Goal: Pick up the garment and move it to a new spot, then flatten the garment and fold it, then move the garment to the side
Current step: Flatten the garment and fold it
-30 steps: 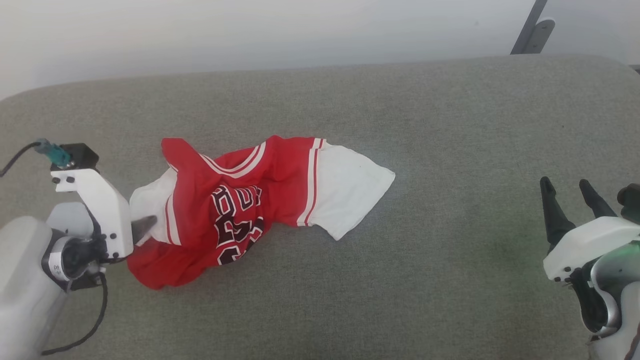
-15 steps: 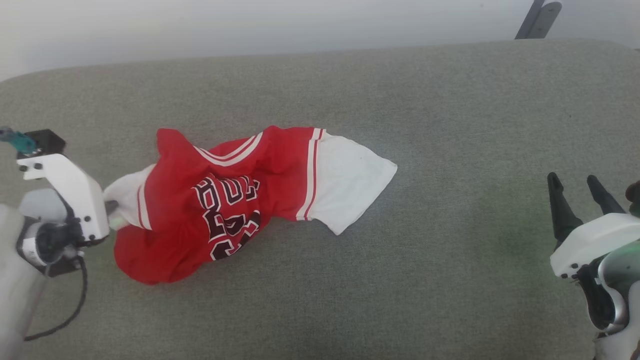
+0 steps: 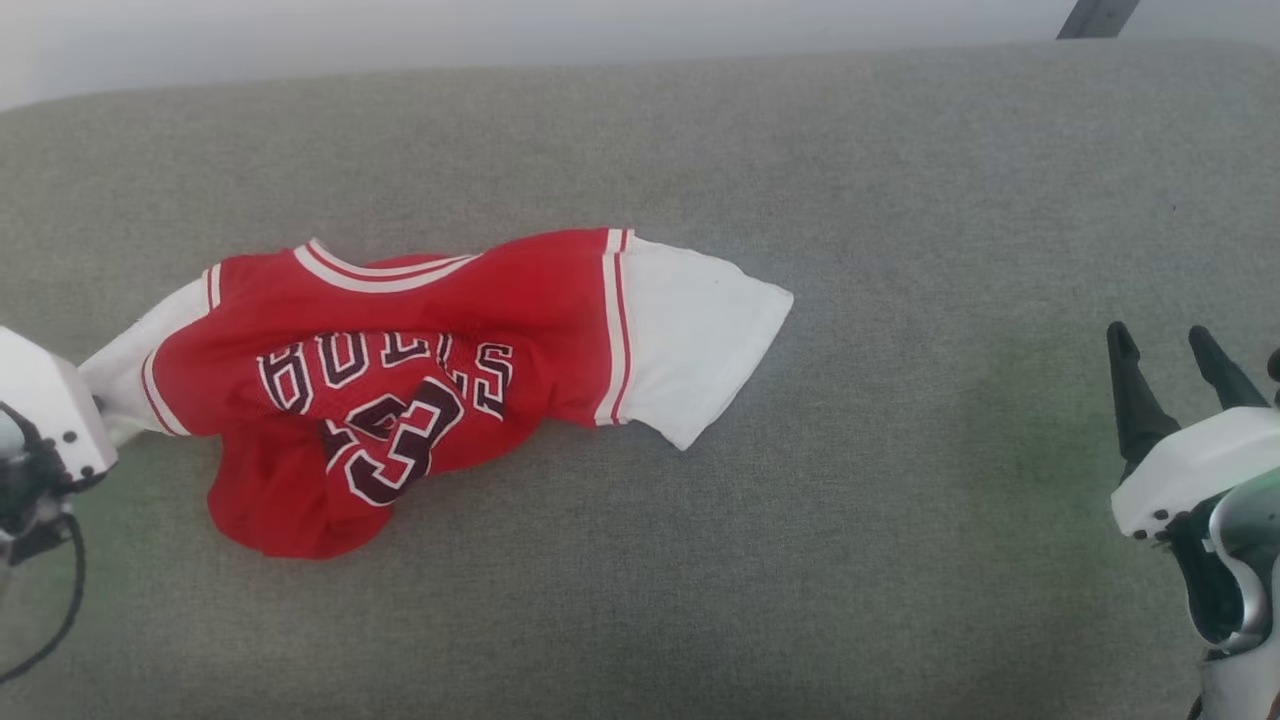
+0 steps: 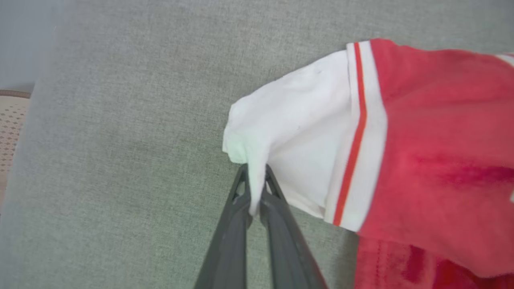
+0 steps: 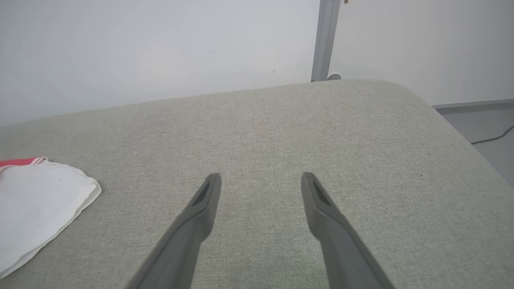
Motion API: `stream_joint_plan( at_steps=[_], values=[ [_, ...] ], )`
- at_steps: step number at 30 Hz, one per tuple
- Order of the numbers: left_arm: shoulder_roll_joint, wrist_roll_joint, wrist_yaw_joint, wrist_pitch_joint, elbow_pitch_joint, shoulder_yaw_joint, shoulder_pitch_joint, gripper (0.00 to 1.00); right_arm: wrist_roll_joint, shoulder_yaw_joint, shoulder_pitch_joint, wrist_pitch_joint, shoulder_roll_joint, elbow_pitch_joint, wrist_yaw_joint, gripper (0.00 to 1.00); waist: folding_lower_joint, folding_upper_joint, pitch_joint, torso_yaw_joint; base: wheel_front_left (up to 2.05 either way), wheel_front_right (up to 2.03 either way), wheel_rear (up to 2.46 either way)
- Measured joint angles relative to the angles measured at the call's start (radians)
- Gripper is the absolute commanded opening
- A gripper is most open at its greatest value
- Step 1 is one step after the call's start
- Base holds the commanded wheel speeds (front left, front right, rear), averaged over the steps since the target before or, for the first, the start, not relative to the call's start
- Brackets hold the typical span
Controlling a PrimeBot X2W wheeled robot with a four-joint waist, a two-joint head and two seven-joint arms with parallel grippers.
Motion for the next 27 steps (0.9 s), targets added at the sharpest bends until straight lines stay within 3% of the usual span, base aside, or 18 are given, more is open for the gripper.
stream_joint_plan(
  at_steps=[1,2,3,4,5,14,27],
  values=[
    [-0.010,-0.004,-0.003,-0.007,0.016,0.004,0.000,0.08,0.000,0.002,-0.002,0.001,-0.002,0.000,0.000,1.00,0.0000,0.0000,0.005,-0.001,0.00,0.00,0.00],
    [-0.021,-0.008,-0.010,-0.015,0.029,0.005,0.001,0.32,0.000,0.002,-0.003,0.001,-0.002,0.000,0.000,1.00,0.0000,0.0000,0.009,-0.001,0.00,0.00,0.00],
    [-0.032,-0.010,-0.022,-0.021,0.039,0.005,0.001,0.38,0.000,0.003,-0.005,0.001,-0.002,0.000,0.000,1.00,0.0000,0.0000,0.013,-0.001,0.00,0.00,0.00],
    [-0.040,-0.010,-0.029,-0.029,0.049,0.005,0.000,0.57,-0.001,0.007,-0.006,0.006,-0.003,0.000,0.000,1.00,0.0000,0.0000,0.015,0.000,0.00,0.00,0.00],
    [-0.046,-0.010,-0.037,-0.036,0.058,0.002,-0.001,1.00,-0.003,0.010,-0.008,0.009,-0.004,0.000,0.000,1.00,0.0000,0.0000,0.016,0.002,0.00,0.00,0.00],
    [-0.086,0.041,-0.114,-0.184,0.062,-0.032,-0.046,1.00,-0.003,0.045,-0.009,0.032,-0.016,-0.008,0.000,1.00,0.0000,0.0000,-0.012,0.057,0.00,0.00,0.00],
    [-0.173,0.152,-0.114,-0.512,-0.096,-0.083,-0.014,1.00,0.056,0.163,-0.061,0.114,-0.055,0.041,0.000,1.00,0.0000,0.0000,-0.058,0.210,0.00,0.00,0.00]
  ],
)
